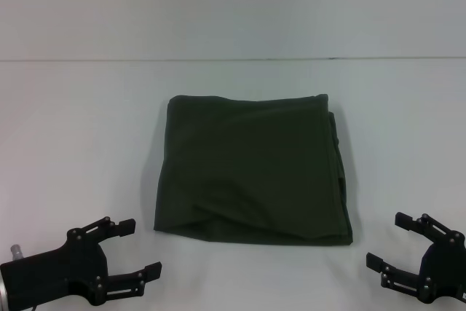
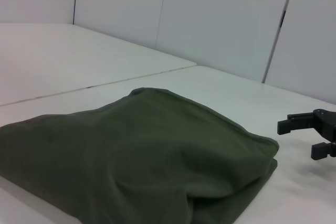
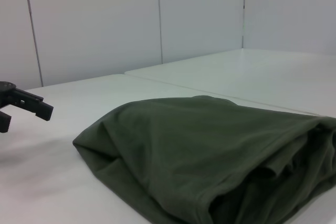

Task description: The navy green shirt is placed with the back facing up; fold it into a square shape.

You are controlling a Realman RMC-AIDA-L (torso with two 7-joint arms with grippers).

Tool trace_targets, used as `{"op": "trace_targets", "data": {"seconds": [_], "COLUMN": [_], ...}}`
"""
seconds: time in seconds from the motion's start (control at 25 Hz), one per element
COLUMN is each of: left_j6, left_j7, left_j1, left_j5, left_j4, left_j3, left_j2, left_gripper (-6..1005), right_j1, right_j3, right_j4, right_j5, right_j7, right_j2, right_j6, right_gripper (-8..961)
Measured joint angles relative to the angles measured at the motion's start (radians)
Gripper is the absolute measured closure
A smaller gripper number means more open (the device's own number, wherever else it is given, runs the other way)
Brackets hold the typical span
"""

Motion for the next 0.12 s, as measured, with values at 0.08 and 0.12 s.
{"op": "trace_targets", "data": {"seconds": [0.08,0.12], "left_j6": [0.000,0.000], "left_j7": [0.000,0.000], "left_j1": [0.000,0.000], "left_j5": [0.000,0.000], "left_j4": [0.000,0.000], "left_j3": [0.000,0.000], "left_j2": [0.000,0.000], "left_gripper": [74,74], "right_j1": [0.000,0.000], "right_j3": [0.000,0.000], "right_j4": [0.000,0.000], "right_j5": [0.000,0.000], "right_j7": [0.000,0.000], "right_j2": [0.000,0.000], "right_j6": [0.000,0.000], "right_gripper": [9,9]}}
